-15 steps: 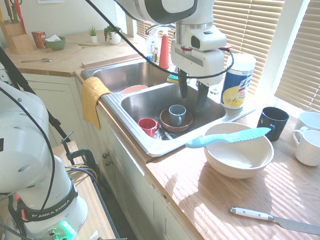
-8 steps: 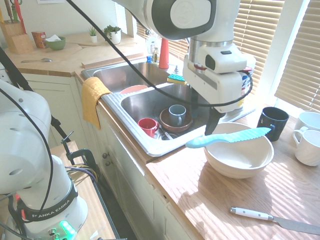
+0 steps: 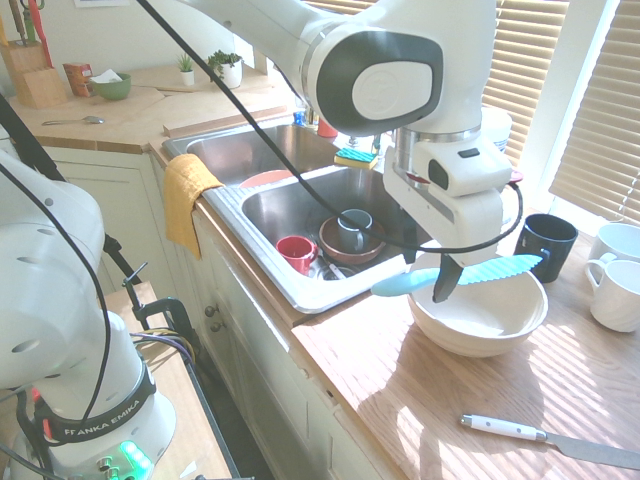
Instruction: Put the knife into the sink
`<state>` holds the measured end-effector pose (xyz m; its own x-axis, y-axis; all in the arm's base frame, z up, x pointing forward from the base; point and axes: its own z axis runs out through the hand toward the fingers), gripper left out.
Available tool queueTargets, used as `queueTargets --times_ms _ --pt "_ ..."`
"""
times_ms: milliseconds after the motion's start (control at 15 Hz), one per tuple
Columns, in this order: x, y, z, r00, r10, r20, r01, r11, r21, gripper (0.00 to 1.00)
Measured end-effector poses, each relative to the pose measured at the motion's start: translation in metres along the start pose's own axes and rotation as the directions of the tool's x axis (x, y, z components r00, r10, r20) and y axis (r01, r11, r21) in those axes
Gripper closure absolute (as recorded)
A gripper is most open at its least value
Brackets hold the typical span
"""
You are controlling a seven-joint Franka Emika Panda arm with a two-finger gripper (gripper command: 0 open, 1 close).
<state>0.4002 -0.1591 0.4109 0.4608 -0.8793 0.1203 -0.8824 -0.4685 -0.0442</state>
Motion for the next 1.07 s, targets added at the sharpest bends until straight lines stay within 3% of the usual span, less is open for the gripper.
queueTargets --times_ms 1067 --pt "0.005 -0.022 0.024 0.997 -0.075 -0.016 0.075 0.997 0.015 1.00"
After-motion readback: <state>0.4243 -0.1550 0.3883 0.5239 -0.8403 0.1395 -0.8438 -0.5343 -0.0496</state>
